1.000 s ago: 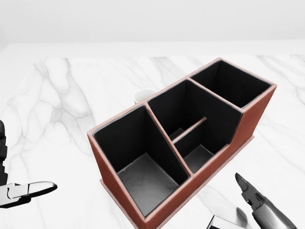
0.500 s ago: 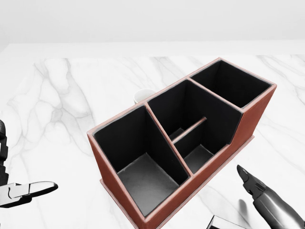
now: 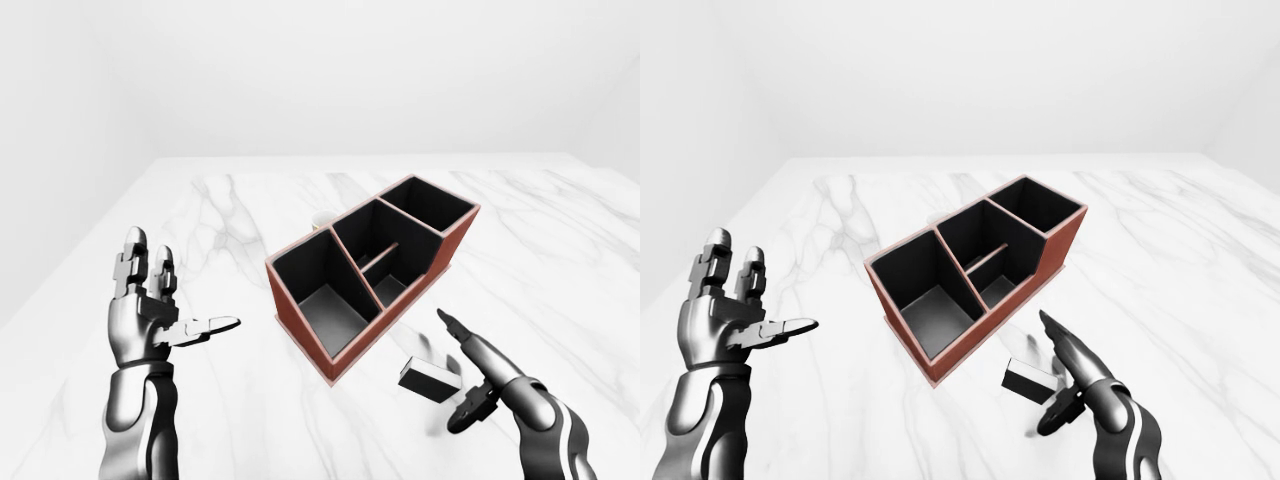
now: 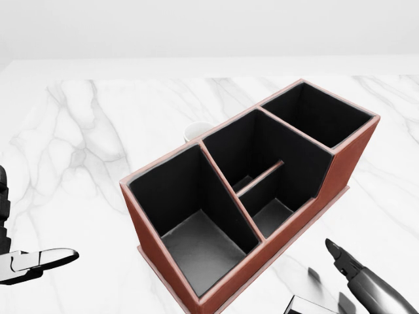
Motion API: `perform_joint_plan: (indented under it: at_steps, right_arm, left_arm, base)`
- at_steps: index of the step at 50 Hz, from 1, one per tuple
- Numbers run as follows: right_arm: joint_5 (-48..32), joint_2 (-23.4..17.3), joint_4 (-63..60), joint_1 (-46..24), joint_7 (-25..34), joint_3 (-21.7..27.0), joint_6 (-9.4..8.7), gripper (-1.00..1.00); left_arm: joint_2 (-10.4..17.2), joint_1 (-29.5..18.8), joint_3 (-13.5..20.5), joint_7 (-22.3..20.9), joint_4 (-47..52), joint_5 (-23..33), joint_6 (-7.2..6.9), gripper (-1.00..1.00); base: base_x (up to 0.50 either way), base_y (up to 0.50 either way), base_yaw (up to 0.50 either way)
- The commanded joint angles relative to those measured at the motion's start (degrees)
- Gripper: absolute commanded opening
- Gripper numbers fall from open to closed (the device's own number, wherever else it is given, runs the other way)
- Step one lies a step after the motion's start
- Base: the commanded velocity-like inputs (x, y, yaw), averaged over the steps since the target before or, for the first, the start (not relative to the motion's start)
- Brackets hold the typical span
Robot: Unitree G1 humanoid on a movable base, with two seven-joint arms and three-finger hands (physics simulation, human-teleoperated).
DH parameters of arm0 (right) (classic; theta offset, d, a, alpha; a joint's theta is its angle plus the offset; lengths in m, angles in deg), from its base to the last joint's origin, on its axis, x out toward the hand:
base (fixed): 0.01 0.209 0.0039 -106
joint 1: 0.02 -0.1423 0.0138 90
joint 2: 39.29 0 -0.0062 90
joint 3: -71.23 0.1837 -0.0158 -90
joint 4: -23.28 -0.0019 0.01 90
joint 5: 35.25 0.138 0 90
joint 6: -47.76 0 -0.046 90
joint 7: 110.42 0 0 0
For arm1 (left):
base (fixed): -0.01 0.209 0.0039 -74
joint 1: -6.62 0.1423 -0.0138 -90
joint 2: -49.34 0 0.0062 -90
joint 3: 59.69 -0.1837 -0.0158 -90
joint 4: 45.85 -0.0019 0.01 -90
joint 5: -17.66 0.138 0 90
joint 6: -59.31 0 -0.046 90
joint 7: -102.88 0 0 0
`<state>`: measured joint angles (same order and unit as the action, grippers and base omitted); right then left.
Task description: Pick up the book and place it in the left compartment of the caddy.
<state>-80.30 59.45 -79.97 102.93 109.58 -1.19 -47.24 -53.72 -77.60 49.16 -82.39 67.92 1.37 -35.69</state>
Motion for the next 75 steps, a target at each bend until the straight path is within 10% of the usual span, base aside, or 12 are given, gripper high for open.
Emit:
perform_joint_plan:
  at_steps: [1, 45, 47, 48, 75]
  right_arm:
    - [-0.37, -0.38, 0.36, -0.05, 0.00, 0.18, 0.00, 1.00]
    - [-0.22, -3.37, 13.04, -5.56, 0.00, -4.85, 0.00, 1.00]
    - [-0.16, -3.45, 13.15, -5.56, 0.00, -5.12, 0.00, 0.22]
    - [0.25, -3.57, 13.84, -5.76, 0.00, -5.03, 0.00, -1.00]
    - [-0.59, -3.23, 7.92, -5.03, 0.00, -5.93, 0.00, -1.00]
  left_arm:
    - [-0.05, -0.13, -0.30, 0.08, -0.42, 0.28, 0.00, 1.00]
    - [-0.03, 0.06, 0.03, 0.29, 0.32, -0.11, 0.00, 1.00]
    - [0.03, 0.01, 0.14, 0.27, 0.32, -0.21, 0.00, 1.00]
    - [0.08, -0.08, 0.21, 0.34, 0.37, -0.26, 0.00, 1.00]
    - [-0.14, 0.03, -0.33, 0.38, 0.07, 0.26, 0.00, 1.00]
  base:
    - [0.00, 0.00, 0.00]
    - [0.00, 0.00, 0.00]
    - [0.00, 0.00, 0.00]
    - [0.00, 0.00, 0.00]
    - [0.00, 0.00, 0.00]
